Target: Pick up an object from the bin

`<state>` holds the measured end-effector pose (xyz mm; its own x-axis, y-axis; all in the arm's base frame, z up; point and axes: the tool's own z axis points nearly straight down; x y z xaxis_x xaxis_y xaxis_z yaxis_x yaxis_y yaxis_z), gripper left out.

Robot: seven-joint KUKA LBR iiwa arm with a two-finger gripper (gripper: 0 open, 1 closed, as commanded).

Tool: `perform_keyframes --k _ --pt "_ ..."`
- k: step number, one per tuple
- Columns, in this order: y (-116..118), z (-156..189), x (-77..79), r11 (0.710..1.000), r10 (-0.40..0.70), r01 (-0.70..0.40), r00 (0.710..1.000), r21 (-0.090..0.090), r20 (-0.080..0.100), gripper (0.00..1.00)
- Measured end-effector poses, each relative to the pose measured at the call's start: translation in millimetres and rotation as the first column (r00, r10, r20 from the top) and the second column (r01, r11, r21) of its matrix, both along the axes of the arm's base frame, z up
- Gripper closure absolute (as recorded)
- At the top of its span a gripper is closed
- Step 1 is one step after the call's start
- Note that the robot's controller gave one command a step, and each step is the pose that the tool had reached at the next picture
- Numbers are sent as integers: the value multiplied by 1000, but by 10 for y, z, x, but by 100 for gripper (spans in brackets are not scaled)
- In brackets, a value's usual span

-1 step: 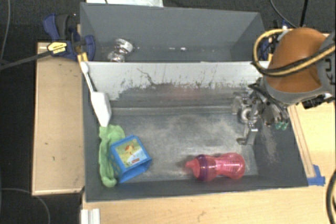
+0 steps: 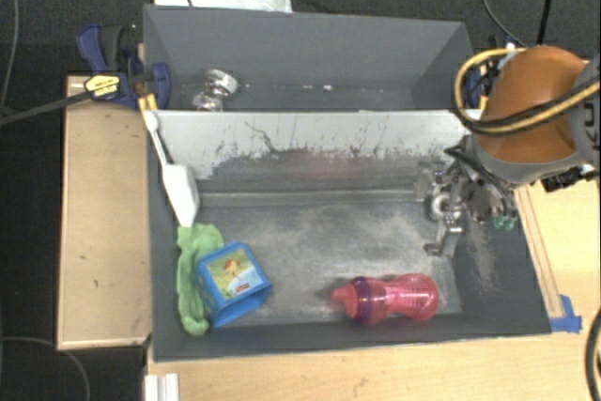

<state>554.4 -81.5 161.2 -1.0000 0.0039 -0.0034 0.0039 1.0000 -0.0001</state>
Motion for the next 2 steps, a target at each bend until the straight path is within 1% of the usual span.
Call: perform_keyframes --k 1,2 --pt "425 -5 -394 958 287 -287 958 -1 -1 0" --pt "971 -149 -663 857 516 -516 857 4 -3 0"
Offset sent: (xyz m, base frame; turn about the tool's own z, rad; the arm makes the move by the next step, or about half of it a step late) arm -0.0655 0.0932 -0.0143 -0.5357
